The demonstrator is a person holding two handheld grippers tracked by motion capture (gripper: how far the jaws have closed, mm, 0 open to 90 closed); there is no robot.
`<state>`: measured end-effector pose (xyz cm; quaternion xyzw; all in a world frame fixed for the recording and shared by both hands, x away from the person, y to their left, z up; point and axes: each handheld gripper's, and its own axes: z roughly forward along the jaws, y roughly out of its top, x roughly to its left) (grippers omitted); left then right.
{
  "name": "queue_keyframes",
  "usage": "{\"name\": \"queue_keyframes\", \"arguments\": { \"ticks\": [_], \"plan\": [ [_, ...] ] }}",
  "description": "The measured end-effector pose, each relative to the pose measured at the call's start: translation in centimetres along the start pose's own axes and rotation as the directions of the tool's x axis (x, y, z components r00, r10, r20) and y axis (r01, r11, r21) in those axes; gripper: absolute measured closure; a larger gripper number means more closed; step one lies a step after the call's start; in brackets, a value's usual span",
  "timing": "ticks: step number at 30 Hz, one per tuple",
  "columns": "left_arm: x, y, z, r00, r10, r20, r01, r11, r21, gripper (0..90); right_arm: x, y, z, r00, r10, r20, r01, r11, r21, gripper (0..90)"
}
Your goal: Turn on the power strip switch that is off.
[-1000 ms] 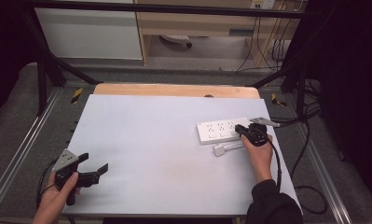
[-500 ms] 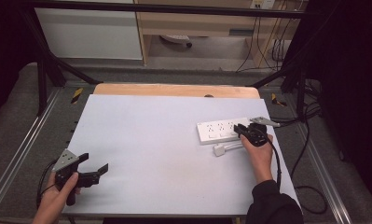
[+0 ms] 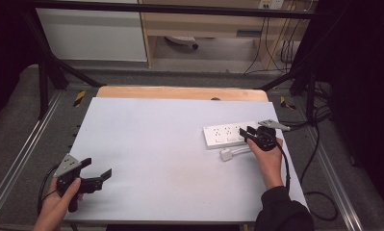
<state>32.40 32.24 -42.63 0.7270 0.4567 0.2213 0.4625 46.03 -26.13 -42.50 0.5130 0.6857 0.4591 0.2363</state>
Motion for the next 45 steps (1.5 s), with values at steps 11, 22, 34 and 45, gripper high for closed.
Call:
{"name": "queue_keyframes", "arguments": {
  "ticks": [11, 22, 34, 45],
  "plan": [
    [0.0, 0.0, 0.0, 1.0000, -0.001, -0.001, 0.001, 1.0000, -0.002, 6.9, 1.3, 0.9, -0.9, 0.9993, -0.037, -0.010, 0.037, 0.999, -0.014, 40.3],
    [0.0, 0.0, 0.0, 1.0000, -0.002, 0.002, 0.002, 1.0000, -0.002, 6.9, 2.6, 1.8, -1.9, 0.9987, -0.042, -0.027, 0.041, 0.999, -0.036, 21.0],
    [0.0, 0.0, -0.1, 1.0000, -0.001, -0.001, 0.001, 1.0000, -0.004, 6.9, 3.6, 2.1, -2.4, 0.9957, -0.089, 0.022, 0.091, 0.994, -0.064, 6.2],
    [0.0, 0.0, -0.1, 1.0000, 0.003, -0.001, -0.003, 1.0000, -0.007, 6.9, 4.4, 2.2, -2.9, 0.9949, -0.099, 0.020, 0.100, 0.993, -0.061, 2.0]
  ]
}}
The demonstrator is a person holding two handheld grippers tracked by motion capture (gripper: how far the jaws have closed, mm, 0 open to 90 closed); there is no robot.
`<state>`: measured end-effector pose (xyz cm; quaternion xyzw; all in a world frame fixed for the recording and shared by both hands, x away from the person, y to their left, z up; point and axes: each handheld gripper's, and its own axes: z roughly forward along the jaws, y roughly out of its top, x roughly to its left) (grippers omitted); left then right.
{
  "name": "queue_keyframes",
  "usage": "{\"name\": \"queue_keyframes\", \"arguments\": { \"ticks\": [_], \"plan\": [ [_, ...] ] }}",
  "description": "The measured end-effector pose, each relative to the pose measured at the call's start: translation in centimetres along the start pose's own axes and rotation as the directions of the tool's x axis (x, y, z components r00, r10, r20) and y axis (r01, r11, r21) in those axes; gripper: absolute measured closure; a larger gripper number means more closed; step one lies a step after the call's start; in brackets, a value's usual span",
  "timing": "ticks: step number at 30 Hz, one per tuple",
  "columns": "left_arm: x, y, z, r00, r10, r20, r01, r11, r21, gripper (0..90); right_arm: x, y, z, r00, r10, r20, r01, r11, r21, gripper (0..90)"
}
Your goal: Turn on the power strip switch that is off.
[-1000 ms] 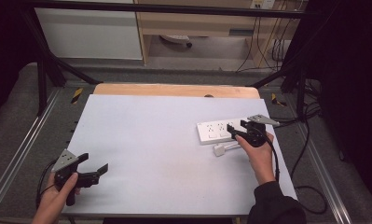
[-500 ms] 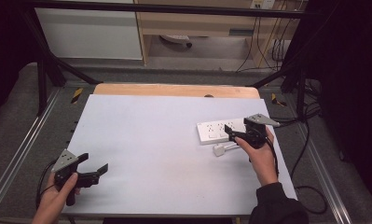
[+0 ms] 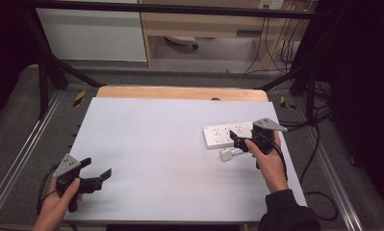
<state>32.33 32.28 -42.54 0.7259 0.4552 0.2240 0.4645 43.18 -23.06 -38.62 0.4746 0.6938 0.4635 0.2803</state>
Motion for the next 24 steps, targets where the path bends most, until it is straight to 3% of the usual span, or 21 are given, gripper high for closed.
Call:
{"name": "queue_keyframes", "arguments": {
  "ticks": [17, 24],
  "plan": [
    [0.0, 0.0, 0.0, 1.0000, -0.001, -0.001, 0.001, 1.0000, -0.005, 6.9, 0.3, 1.0, -2.6, 0.9991, 0.001, -0.043, -0.001, 1.000, -0.016, 5.8],
    [0.0, 0.0, -0.1, 1.0000, -0.002, -0.001, 0.002, 1.0000, -0.008, 6.9, 0.9, 0.7, -4.0, 0.9968, -0.032, -0.073, 0.031, 0.999, -0.013, 5.6]
  ]
}}
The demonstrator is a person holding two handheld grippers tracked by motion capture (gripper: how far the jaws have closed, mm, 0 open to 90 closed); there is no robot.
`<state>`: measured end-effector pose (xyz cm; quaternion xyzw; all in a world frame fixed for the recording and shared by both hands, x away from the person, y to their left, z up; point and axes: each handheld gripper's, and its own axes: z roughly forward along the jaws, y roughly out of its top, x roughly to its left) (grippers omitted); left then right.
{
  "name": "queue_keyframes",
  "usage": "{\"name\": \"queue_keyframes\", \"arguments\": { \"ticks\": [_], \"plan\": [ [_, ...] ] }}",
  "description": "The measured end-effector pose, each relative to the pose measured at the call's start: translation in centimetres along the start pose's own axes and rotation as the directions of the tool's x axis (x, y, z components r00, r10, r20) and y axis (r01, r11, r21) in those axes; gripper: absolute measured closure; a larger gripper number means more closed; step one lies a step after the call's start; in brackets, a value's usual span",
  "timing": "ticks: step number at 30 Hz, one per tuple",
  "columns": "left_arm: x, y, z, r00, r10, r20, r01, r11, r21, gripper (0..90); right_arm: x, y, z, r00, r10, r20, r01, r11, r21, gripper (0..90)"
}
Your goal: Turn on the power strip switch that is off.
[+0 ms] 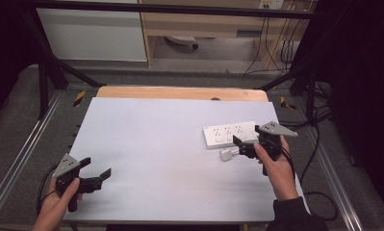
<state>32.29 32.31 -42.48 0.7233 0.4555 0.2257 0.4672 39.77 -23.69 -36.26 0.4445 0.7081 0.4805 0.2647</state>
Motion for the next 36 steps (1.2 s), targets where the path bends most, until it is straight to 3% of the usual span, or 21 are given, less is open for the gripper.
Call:
{"name": "queue_keyframes", "arguments": {
  "ticks": [6, 15, 26, 32, 36],
  "plan": [
    [0.0, 0.0, 0.0, 1.0000, 0.001, 0.000, -0.001, 1.0000, 0.000, 6.9, 0.0, -2.2, -1.0, 1.0000, 0.009, -0.003, -0.010, 1.000, -0.026, 5.5],
    [0.0, 0.0, 0.0, 1.0000, 0.005, -0.001, -0.005, 1.0000, -0.003, 6.9, -0.4, -6.1, -2.0, 0.9999, -0.010, -0.011, 0.010, 1.000, -0.014, 4.6],
    [0.0, 0.0, 0.0, 0.9999, 0.010, -0.002, -0.010, 0.9999, -0.002, 6.8, -1.8, -9.2, -3.4, 0.9995, 0.033, 0.003, -0.033, 0.999, 0.000, 4.5],
    [0.0, 0.0, 0.0, 0.9999, 0.011, -0.001, -0.011, 0.9999, -0.001, 6.8, -2.2, -10.4, -3.5, 0.9986, 0.042, 0.032, -0.044, 0.997, 0.064, 4.3],
    [-0.1, 0.0, 0.0, 0.9999, 0.013, -0.001, -0.013, 0.9999, -0.001, 6.8, -2.5, -10.8, -3.0, 0.9952, 0.028, 0.094, -0.040, 0.991, 0.127, 4.3]
  ]
}}
